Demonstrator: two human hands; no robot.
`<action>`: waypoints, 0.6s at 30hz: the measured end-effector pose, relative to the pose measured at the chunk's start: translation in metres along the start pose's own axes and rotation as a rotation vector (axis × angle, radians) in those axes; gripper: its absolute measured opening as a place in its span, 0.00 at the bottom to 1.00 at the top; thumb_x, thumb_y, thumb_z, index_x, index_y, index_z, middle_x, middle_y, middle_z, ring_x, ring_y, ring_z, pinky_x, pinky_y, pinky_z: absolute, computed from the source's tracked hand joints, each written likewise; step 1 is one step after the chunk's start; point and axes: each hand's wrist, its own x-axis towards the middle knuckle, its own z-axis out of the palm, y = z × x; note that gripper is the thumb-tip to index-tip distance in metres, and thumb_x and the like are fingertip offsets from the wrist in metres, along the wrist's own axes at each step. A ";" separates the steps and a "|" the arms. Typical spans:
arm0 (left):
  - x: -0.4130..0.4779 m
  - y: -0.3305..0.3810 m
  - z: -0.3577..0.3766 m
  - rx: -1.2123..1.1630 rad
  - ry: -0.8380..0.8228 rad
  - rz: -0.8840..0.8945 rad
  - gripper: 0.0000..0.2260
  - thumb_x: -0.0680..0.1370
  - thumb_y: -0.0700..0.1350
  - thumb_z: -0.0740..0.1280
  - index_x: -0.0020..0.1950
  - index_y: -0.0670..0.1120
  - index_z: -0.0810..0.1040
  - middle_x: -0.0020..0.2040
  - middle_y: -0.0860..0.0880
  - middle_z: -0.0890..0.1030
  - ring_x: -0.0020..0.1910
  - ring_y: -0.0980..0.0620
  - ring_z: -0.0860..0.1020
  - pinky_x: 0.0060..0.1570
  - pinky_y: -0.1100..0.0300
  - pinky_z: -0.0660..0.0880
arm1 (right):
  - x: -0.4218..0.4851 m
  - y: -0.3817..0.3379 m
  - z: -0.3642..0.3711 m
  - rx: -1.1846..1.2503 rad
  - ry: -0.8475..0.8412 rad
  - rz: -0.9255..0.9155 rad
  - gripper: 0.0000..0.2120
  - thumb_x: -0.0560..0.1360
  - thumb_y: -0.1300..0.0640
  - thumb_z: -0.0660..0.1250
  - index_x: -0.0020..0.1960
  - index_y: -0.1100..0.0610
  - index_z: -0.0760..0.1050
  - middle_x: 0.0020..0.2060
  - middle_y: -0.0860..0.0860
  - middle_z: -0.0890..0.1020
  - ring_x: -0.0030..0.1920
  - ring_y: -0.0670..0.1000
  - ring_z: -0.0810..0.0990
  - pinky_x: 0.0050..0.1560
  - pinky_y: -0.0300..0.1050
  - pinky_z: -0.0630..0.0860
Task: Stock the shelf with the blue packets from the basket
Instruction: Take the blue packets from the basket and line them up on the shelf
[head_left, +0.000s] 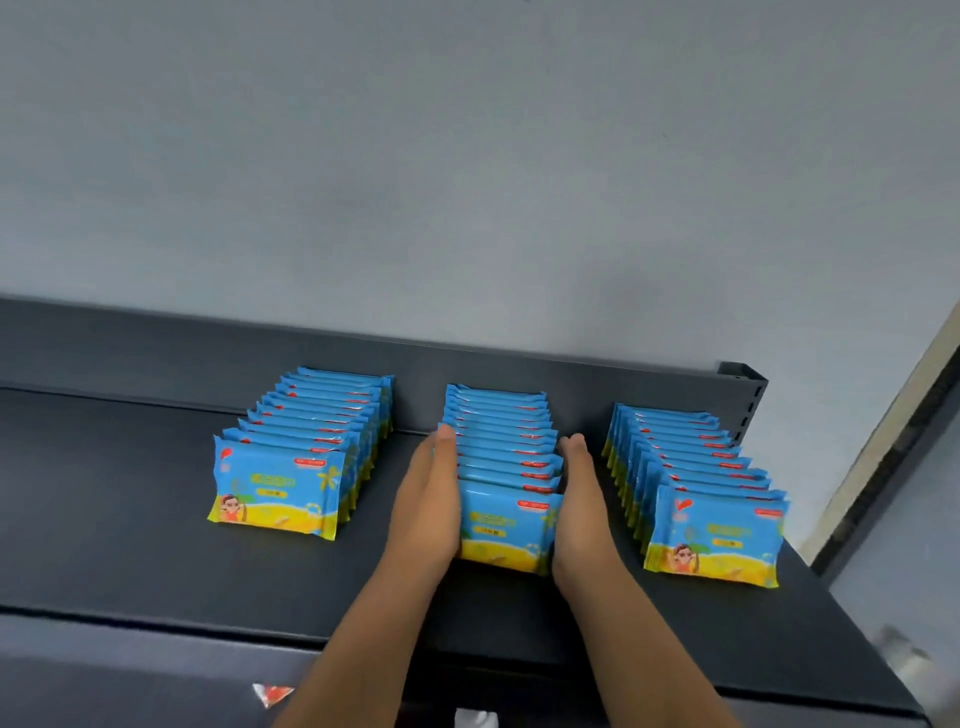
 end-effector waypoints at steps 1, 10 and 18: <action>0.001 -0.001 -0.001 0.040 -0.012 0.030 0.26 0.79 0.72 0.51 0.66 0.62 0.79 0.59 0.61 0.84 0.58 0.61 0.81 0.59 0.58 0.75 | 0.000 0.000 0.001 0.007 0.004 -0.002 0.26 0.85 0.40 0.54 0.61 0.57 0.83 0.53 0.59 0.87 0.52 0.59 0.88 0.55 0.57 0.82; 0.012 -0.011 -0.002 -0.329 -0.016 -0.036 0.30 0.82 0.70 0.50 0.68 0.53 0.80 0.57 0.50 0.87 0.57 0.51 0.85 0.67 0.45 0.76 | 0.007 0.009 0.000 0.084 -0.028 -0.019 0.25 0.86 0.41 0.51 0.61 0.53 0.82 0.52 0.57 0.88 0.51 0.57 0.88 0.52 0.54 0.82; 0.012 -0.017 -0.002 -0.328 0.054 -0.011 0.26 0.85 0.64 0.48 0.72 0.55 0.77 0.53 0.56 0.87 0.46 0.65 0.84 0.42 0.69 0.76 | 0.004 0.012 0.001 0.129 -0.006 -0.048 0.22 0.84 0.38 0.54 0.63 0.49 0.80 0.52 0.53 0.88 0.50 0.54 0.88 0.50 0.53 0.82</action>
